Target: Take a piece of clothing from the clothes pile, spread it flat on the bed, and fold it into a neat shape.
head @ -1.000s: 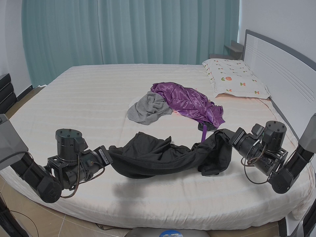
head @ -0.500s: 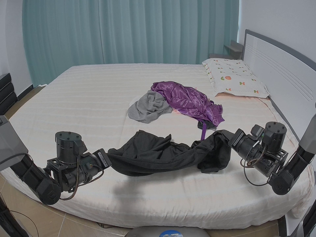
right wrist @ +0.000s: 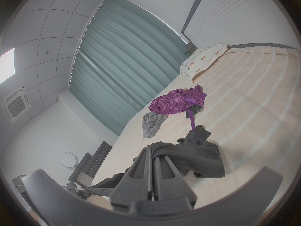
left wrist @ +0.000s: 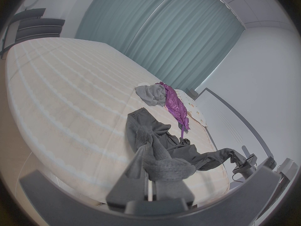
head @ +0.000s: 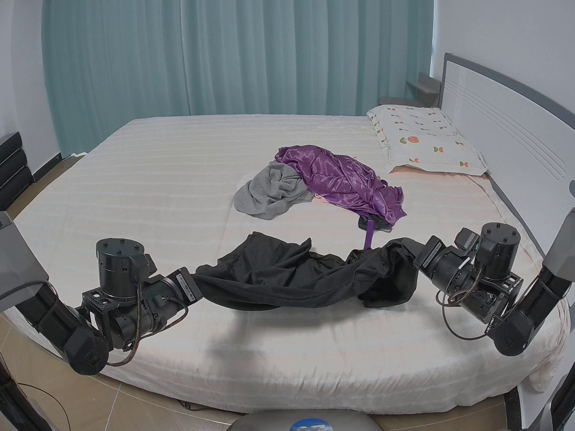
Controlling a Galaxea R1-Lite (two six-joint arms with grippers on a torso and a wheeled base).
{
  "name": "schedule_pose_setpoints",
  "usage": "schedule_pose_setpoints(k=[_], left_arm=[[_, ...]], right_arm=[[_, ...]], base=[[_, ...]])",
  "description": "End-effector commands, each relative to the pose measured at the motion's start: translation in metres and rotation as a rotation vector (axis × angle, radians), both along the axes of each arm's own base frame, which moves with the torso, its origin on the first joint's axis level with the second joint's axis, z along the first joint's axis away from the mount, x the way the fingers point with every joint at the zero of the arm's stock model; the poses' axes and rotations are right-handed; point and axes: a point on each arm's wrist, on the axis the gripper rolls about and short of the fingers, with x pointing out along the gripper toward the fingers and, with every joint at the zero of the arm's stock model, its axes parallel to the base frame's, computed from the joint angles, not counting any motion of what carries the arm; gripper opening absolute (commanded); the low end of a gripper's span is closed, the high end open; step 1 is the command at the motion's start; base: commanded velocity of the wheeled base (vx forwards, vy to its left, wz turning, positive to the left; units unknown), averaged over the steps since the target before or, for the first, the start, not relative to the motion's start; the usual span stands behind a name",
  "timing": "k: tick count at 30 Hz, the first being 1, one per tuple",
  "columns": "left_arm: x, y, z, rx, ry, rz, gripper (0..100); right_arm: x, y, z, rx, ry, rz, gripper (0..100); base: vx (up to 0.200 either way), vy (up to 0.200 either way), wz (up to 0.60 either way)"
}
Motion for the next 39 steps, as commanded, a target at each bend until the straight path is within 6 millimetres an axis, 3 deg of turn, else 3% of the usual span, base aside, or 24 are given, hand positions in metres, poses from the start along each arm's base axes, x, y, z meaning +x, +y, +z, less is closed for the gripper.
schedule_pose_setpoints(k=[1, 39], left_arm=[[-0.002, 0.001, 0.002, -0.003, -0.004, 0.001, 0], [-0.013, 0.007, 0.018, -0.027, -0.048, 0.01, 0]], right_arm=[[-0.002, 0.0, 0.001, -0.001, -0.001, 0.002, 0], [0.0, 0.001, 0.01, 0.058, -0.098, 0.0, 0]], base=[[0.0, 0.2, 0.0], [0.0, 0.2, 0.0]])
